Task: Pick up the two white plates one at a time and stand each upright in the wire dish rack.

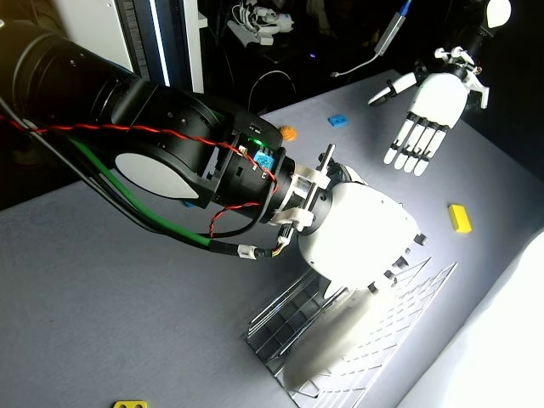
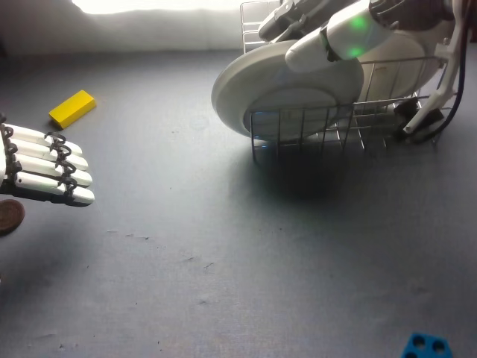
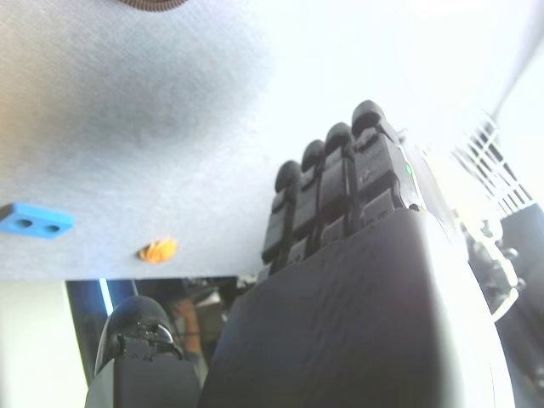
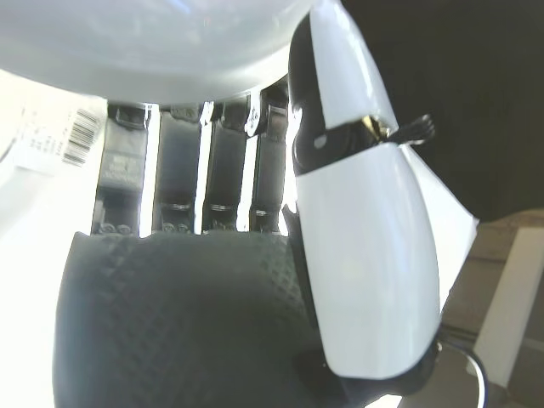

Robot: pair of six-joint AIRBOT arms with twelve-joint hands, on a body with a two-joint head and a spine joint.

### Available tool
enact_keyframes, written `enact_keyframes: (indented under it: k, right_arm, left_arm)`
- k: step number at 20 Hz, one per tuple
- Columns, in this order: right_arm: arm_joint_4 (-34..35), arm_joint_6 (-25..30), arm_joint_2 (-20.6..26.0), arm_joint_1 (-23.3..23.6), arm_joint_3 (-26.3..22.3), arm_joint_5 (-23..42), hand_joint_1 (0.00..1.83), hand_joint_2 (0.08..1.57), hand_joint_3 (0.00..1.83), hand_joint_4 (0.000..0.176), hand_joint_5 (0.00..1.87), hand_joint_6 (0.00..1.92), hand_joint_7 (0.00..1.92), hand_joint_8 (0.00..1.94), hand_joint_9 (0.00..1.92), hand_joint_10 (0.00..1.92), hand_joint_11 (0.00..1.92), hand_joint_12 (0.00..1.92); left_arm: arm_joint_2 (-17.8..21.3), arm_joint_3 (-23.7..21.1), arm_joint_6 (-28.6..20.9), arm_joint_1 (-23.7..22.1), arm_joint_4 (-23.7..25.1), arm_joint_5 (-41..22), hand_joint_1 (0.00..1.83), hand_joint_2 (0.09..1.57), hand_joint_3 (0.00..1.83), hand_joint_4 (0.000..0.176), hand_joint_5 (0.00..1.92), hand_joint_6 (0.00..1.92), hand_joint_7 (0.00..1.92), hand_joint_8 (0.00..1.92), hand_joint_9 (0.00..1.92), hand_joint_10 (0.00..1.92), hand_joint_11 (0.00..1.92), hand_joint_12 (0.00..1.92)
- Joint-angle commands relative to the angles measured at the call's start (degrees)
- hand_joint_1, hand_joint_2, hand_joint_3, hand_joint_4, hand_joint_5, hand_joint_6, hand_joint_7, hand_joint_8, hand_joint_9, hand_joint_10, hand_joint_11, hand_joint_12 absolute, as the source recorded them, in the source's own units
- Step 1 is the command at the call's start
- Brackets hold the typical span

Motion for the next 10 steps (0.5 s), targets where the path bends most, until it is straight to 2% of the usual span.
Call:
enact_keyframes:
  k: [1,5,7,10]
  right_arm:
    - [0.11,0.7,0.44,0.95,-0.12,6.58,1.22,1.06,0.0,0.0,0.82,0.02,0.88,0.0,0.87,0.04,0.38,1.2]
    - [-3.74,0.71,0.99,1.65,-1.56,9.06,1.21,1.06,0.0,0.0,0.79,0.0,0.85,0.0,0.84,0.02,0.35,1.19]
    - [-5.78,0.71,1.29,1.91,-2.37,10.23,1.15,1.1,0.01,0.0,0.69,0.0,0.74,0.0,0.74,0.0,0.22,1.24]
    - [-9.6,-0.04,1.86,2.09,-3.38,12.86,1.15,1.08,0.0,0.0,0.71,0.01,0.75,0.01,0.74,0.01,0.23,1.24]
  left_arm:
    - [0.55,-0.05,-0.17,-0.48,-3.25,-1.75,0.0,0.95,0.0,0.0,0.08,0.01,0.04,0.01,0.02,0.01,0.0,0.0]
    - [0.55,-0.08,-0.17,-0.48,-3.17,-1.76,0.0,0.94,0.0,0.0,0.07,0.0,0.03,0.0,0.0,0.0,0.0,0.0]
    - [0.55,-0.08,-0.3,-0.48,-3.18,-1.89,0.0,0.94,0.0,0.0,0.09,0.01,0.05,0.01,0.01,0.0,0.0,0.0]
    - [0.55,-0.07,-1.34,-0.49,-4.45,-3.47,0.0,0.95,0.0,0.0,0.08,0.0,0.04,0.0,0.01,0.0,0.0,0.0]
